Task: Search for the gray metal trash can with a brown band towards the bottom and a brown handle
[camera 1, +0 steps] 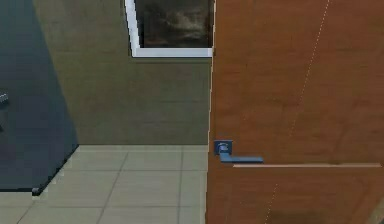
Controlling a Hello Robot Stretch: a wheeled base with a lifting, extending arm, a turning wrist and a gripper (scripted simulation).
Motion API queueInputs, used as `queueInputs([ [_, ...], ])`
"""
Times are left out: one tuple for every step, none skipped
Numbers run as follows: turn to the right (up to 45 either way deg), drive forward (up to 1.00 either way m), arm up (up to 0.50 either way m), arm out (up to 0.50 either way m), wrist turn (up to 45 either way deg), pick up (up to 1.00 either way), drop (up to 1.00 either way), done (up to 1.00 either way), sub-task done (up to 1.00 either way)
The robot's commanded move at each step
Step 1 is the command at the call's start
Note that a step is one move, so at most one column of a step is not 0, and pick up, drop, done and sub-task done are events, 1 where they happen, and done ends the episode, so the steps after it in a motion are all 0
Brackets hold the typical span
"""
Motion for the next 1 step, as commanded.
queueInputs([
  [-24.0, 0.00, 0.00, 0.00, 0.0, 0.00, 0.00, 0.00, 0.00],
])
